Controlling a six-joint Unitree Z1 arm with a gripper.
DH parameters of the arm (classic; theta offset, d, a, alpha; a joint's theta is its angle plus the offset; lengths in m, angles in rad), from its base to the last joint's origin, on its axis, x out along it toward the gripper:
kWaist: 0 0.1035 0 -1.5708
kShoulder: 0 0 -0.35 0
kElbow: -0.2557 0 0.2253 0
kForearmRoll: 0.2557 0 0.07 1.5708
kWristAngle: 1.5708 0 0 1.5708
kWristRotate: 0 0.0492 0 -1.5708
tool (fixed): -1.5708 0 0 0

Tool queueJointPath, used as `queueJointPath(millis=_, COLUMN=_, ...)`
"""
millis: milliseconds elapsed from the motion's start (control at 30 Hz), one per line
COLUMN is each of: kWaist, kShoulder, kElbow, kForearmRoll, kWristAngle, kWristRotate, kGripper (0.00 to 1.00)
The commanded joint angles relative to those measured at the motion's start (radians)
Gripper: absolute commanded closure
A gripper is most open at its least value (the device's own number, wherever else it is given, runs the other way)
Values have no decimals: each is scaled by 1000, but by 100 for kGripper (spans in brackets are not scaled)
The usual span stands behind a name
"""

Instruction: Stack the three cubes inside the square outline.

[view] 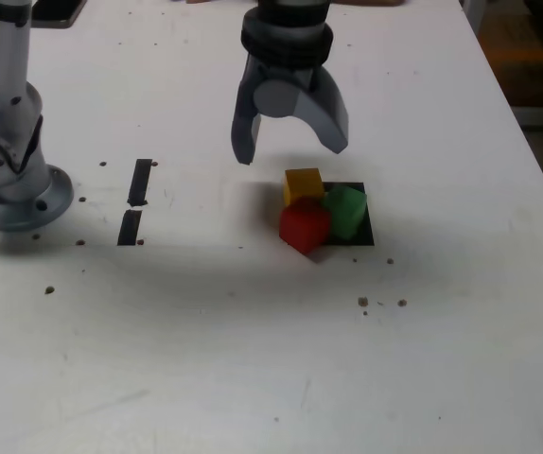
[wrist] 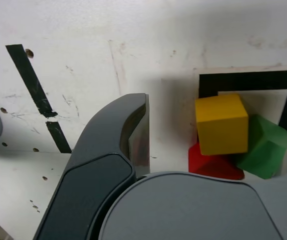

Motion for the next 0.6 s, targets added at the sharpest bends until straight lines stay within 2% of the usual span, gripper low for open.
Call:
queueJointPath(millis=0, kWaist=2, kShoulder=11, kElbow=1, kForearmRoll=-3, kWristAngle=-2, kWristRotate=-4, kGripper=1)
queueJointPath(millis=333, kWaist=14, kShoulder=84, kElbow=36, kForearmRoll=-41, kWristAngle=-19, kWristRotate=-10, kGripper=1)
queueJointPath(millis=567, kWaist=43, kShoulder=99, kElbow=70, kForearmRoll=-87, kWristAngle=-15, kWristRotate=-1, kGripper=1)
